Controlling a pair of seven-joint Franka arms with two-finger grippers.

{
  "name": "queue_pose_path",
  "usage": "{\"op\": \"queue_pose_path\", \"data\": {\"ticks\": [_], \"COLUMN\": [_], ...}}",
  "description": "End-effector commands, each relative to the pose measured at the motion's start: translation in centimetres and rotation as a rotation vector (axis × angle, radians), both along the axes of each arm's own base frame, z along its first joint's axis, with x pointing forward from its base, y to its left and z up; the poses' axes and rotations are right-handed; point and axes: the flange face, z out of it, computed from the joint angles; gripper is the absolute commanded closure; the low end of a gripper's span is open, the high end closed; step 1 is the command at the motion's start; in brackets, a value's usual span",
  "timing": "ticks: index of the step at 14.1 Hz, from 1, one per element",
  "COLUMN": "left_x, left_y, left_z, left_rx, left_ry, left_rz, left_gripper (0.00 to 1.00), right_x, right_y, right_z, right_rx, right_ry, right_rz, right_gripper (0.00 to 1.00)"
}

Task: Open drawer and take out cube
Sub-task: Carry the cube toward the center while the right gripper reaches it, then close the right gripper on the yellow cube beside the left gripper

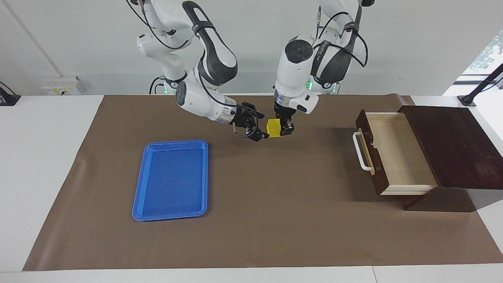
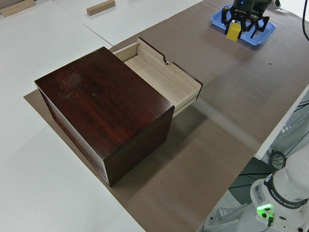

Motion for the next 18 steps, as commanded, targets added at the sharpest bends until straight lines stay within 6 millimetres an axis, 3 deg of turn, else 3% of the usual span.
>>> {"op": "queue_pose_path", "data": {"ticks": [1,6,18], "left_x": [-0.8,-0.9,-1.0], "left_y": [0.3,0.3,0.3], "left_z": [0.1,0.2,0.1], "left_rx": [-0.018,-0.019,-0.017], "left_ry": [-0.001,-0.002,0.0], "left_rz": [0.009,0.007,0.005], "left_gripper": [1.0,1.0,1.0], "right_x": [0.2,-1.3,-1.0], "right_y": [0.8,2.7,2.0], "right_z": [0.1,-0.1,-0.8], "right_rx": [0.014,0.007,0.0], "right_ry": [-0.004,-0.005,0.044], "right_rz": [-0.023,0.011,-0.074], "right_gripper": [0.0,0.0,0.0]}}
